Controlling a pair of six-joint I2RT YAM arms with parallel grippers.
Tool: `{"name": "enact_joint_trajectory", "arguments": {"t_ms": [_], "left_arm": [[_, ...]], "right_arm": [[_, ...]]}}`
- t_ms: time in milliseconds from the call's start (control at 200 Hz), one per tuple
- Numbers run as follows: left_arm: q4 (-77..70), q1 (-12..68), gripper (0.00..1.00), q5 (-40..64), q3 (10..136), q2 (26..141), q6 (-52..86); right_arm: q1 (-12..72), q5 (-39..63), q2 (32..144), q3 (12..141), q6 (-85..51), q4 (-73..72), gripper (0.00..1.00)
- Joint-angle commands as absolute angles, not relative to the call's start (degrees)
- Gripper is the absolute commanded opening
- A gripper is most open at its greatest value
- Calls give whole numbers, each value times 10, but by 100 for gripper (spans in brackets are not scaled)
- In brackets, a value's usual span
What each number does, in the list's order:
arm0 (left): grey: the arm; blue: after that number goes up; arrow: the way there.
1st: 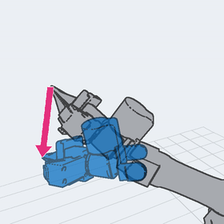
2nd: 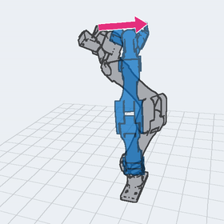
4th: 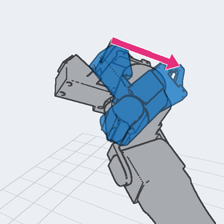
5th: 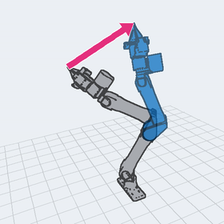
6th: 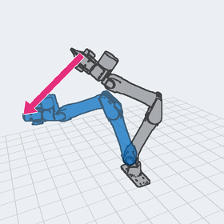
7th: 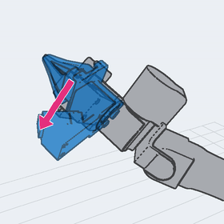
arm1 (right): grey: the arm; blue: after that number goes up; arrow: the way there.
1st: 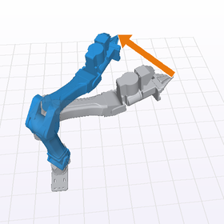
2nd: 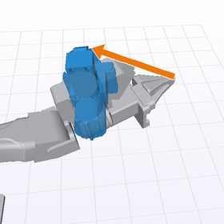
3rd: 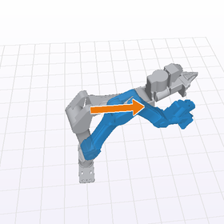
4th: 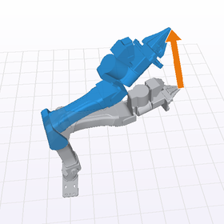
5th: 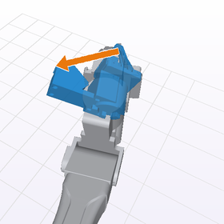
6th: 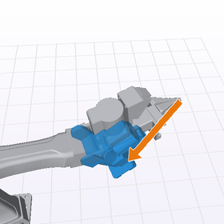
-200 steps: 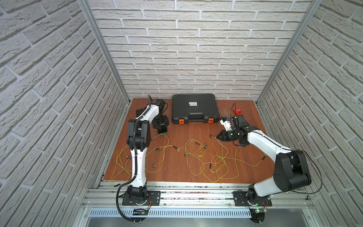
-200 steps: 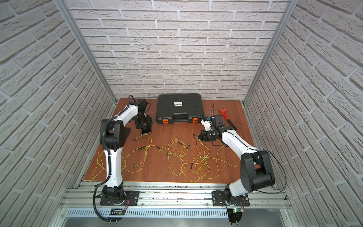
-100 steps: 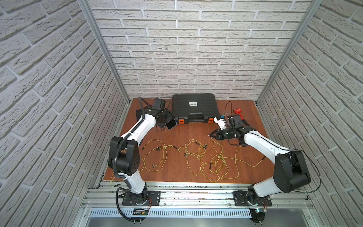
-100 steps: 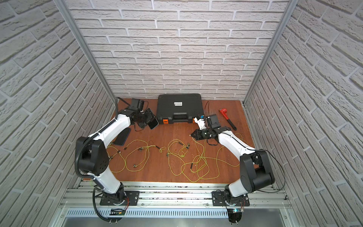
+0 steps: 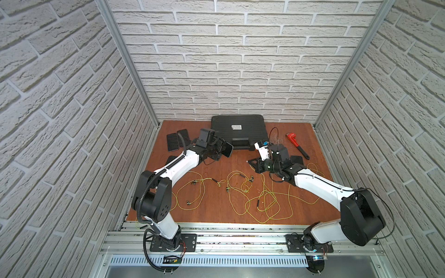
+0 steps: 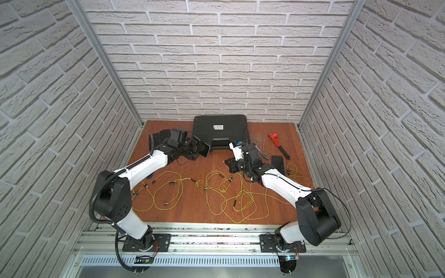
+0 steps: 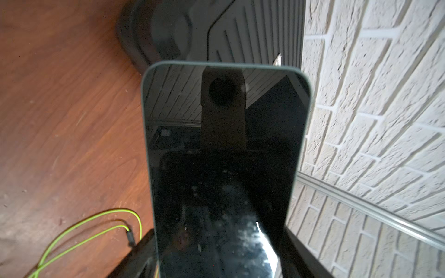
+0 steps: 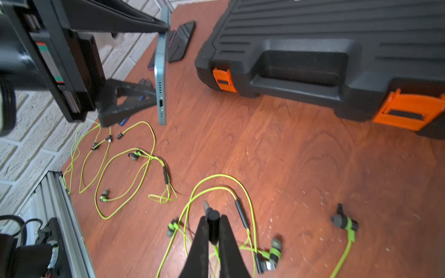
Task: Plug wired earphones into phones
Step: Insert the wired earphone into the phone.
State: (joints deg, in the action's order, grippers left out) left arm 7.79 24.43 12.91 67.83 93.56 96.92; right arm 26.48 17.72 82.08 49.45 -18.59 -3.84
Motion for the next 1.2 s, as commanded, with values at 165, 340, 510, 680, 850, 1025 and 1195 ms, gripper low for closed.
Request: {"name": "enact_joint_trajectory", "arguments": {"t_ms": [165, 340, 510, 680, 850, 1025, 1195], "left_arm": [[-40, 264, 0, 146, 650, 909, 1109], [-52, 272, 0, 142, 639, 910, 1120], [-83, 276, 0, 151, 629, 911, 1129], [-87, 275, 0, 150, 625, 909, 1128], [-92, 276, 0, 152, 622, 912, 1128], [-97, 276, 0, 154, 621, 914, 1129], [-102, 276, 0, 157, 623, 916, 1131]], "right_arm": [[317, 78, 841, 484, -212, -225, 6], [322, 53, 860, 493, -220, -260, 6], [326, 49, 864, 498, -223, -267, 6], [327, 42, 856, 497, -219, -265, 6], [328, 46, 859, 503, -218, -269, 6], [331, 49, 865, 508, -216, -275, 6], [332, 45, 870, 512, -215, -279, 6]]}}
